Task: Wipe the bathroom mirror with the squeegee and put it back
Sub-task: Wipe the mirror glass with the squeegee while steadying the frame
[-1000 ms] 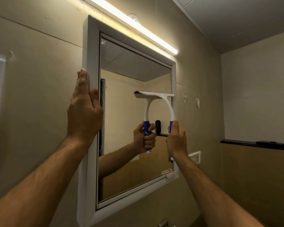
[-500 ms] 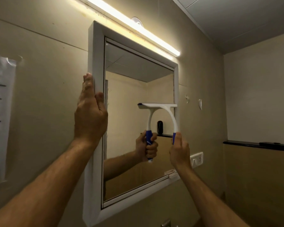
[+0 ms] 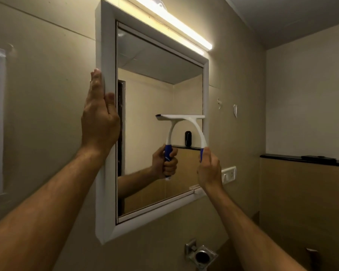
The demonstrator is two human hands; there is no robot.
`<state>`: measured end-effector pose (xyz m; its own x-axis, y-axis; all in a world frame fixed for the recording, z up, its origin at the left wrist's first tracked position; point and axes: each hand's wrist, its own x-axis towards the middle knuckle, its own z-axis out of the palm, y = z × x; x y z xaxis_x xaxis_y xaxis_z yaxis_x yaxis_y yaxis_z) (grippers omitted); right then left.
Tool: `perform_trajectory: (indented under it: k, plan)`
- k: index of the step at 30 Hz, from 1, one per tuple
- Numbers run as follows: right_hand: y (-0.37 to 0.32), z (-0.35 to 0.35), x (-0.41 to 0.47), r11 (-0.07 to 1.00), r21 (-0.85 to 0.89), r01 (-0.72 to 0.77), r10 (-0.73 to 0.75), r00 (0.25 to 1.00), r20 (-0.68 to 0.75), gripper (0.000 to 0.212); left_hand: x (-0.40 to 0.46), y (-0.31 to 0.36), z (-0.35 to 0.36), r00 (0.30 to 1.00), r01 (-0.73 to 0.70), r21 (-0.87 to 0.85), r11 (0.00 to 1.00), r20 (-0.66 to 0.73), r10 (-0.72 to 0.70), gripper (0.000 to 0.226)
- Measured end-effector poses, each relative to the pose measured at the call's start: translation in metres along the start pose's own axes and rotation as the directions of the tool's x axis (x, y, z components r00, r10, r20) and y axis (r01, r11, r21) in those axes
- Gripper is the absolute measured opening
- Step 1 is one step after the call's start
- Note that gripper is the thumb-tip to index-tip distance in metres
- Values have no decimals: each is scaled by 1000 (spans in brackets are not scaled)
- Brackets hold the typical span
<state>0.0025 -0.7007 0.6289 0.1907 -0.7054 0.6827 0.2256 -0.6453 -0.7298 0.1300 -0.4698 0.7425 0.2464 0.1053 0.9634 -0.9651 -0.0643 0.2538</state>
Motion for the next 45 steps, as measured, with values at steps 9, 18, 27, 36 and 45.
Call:
perform_trajectory:
  k: [9,18,27,36,45]
  plan:
    - [30,-13,-29,998,-39,-48,49,999,20,47,-37,4,-4,994,105,-95,990,-3,-106,53]
    - [21,-5,-29,999,2,-48,48,998,41,46,-126,38,90,531,835,-395,384,763,-369,30]
    - [43,-15,-48,999,-21,-50,50,999,10,43,-44,-4,-24,1000,3,77,997,4,-3,51]
    - [20,-2,-34,999,3,-54,54,998,18,43,-131,16,94,681,692,-454,561,668,-300,32]
    - [46,-15,-79,989,15,-145,145,989,41,64,-49,-1,-15,999,37,24,999,25,-38,52]
